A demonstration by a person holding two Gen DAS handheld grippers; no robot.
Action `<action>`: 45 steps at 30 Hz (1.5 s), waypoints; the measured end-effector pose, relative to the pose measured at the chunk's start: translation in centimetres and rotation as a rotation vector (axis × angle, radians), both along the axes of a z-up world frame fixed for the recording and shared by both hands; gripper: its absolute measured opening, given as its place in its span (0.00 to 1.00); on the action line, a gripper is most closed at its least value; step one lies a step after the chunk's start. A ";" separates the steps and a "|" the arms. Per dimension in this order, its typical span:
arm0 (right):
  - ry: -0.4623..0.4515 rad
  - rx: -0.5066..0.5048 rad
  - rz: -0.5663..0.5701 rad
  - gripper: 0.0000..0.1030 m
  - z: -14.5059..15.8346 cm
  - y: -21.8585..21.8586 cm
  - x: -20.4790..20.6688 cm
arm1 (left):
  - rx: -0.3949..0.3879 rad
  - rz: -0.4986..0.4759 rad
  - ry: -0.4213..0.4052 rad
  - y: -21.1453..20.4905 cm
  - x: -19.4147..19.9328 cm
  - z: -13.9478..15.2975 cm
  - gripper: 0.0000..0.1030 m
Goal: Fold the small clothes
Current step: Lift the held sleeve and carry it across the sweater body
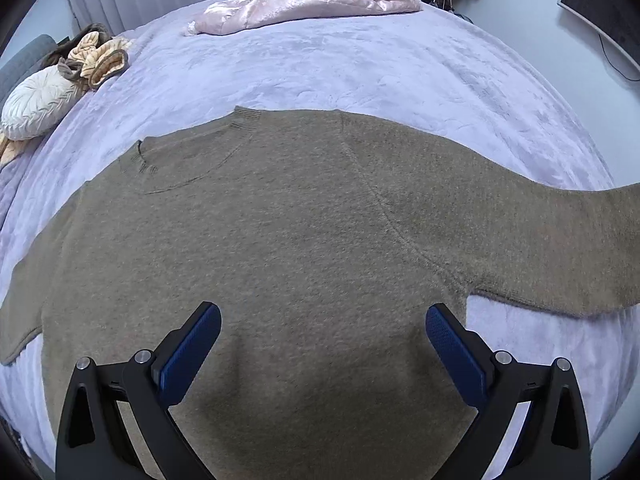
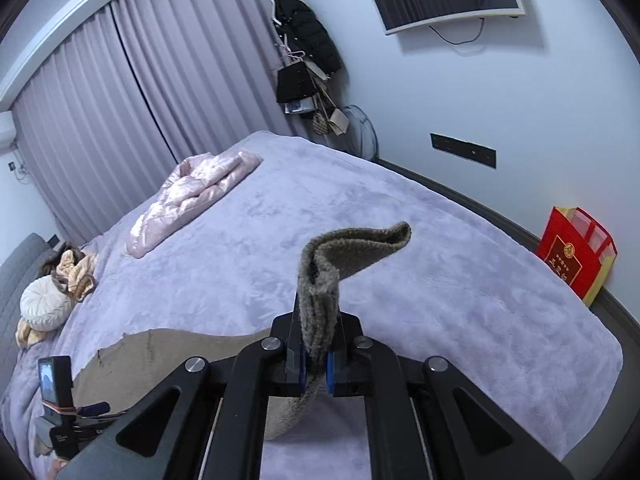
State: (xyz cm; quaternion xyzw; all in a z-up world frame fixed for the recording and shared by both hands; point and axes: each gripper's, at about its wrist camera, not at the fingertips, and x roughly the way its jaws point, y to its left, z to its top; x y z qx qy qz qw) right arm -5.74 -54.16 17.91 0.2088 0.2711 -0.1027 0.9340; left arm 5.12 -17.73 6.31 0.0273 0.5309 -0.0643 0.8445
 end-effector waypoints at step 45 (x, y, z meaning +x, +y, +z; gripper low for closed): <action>0.092 -0.159 0.642 0.06 -0.2 49.0 9.8 | -0.181 0.393 0.043 33.6 -5.5 -2.6 1.00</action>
